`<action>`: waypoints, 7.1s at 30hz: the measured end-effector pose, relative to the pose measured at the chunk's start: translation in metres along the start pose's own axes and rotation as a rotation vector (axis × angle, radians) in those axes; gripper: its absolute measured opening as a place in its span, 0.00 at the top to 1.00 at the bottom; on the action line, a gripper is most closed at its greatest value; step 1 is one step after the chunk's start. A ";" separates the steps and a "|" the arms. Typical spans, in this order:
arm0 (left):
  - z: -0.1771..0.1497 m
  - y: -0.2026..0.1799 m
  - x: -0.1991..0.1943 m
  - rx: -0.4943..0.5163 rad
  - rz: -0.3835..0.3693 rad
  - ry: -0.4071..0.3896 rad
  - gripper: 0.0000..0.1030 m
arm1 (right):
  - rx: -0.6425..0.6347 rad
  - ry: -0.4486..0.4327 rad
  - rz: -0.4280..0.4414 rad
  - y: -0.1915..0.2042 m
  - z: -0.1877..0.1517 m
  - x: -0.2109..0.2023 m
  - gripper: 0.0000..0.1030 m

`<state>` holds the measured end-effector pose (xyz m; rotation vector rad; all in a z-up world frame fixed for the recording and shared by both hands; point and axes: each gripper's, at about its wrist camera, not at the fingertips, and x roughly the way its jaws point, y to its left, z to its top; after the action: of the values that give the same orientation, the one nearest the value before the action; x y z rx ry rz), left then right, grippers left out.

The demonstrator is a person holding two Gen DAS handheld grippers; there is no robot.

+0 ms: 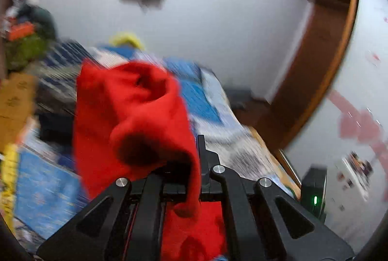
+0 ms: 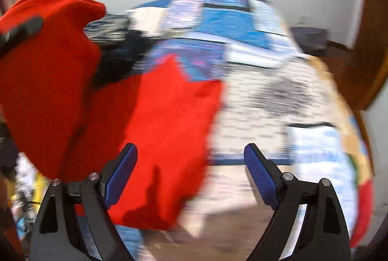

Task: Fold large clothes

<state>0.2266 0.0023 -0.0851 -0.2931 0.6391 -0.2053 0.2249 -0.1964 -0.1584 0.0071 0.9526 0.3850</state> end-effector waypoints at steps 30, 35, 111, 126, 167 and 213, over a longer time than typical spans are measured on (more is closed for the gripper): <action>-0.055 0.078 0.013 0.104 0.254 0.301 0.40 | -0.110 -0.051 0.113 0.058 0.008 -0.023 0.15; -0.083 0.111 0.028 -0.005 0.226 0.377 0.39 | -0.127 0.030 0.123 0.068 0.000 0.009 0.15; -0.070 0.177 0.090 -0.339 -0.110 0.527 0.22 | 0.053 0.518 0.430 -0.019 0.070 0.140 0.15; -0.072 0.177 0.101 -0.420 -0.161 0.514 0.34 | 0.238 0.603 0.560 -0.028 0.061 0.144 0.70; 0.241 0.313 -0.008 -0.127 0.105 0.127 0.65 | 0.028 0.084 0.672 0.188 0.302 0.149 0.77; 0.080 0.083 -0.263 0.210 0.421 -0.412 0.10 | -0.230 -0.622 0.460 0.152 0.128 -0.195 0.36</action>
<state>0.0771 0.1697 0.0941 0.0093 0.2563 0.1903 0.1773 -0.0977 0.0973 0.1314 0.2774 0.8581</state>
